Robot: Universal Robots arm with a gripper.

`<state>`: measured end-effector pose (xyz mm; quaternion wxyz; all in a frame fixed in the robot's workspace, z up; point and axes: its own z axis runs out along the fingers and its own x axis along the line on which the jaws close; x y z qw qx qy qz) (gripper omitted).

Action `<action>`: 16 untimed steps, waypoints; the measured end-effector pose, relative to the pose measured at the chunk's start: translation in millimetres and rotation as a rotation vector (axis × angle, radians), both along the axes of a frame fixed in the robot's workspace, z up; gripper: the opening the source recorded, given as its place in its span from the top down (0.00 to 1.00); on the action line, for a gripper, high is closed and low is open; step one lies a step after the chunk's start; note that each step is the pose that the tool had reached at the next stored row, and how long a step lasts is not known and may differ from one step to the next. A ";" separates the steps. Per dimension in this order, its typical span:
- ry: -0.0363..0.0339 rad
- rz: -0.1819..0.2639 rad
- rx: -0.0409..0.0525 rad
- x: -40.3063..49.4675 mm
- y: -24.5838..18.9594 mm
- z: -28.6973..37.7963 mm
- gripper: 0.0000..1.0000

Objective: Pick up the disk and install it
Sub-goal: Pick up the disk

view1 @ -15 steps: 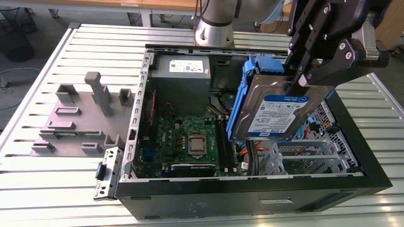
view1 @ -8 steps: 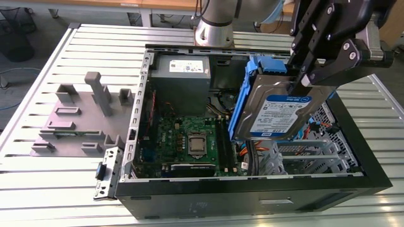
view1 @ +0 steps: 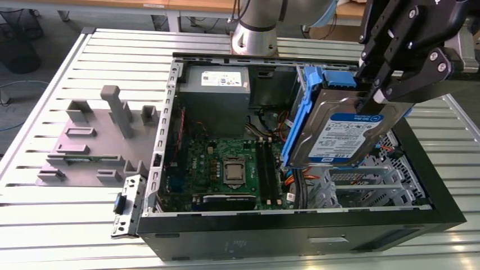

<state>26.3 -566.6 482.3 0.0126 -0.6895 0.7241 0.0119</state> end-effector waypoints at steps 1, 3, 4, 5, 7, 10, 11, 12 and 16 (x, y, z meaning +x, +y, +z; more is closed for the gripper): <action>0.0000 0.000 0.0000 0.5 0.0 0.0 0.65; 0.0001 0.000 0.0000 0.5 -0.1 0.0 0.65; 0.0000 0.000 0.0000 0.5 -0.4 0.0 0.65; 0.0000 0.000 0.0001 0.6 -0.9 -0.1 0.65; 0.0000 0.000 0.0000 0.6 -2.0 0.0 0.65; 0.0000 0.000 0.0001 0.6 -3.5 0.0 0.65; 0.0000 0.000 0.0001 0.7 -3.6 0.0 0.65; 0.0000 0.000 0.0002 1.0 -3.7 -0.1 0.65; 0.0000 0.000 0.0002 4.2 -3.8 -0.2 0.65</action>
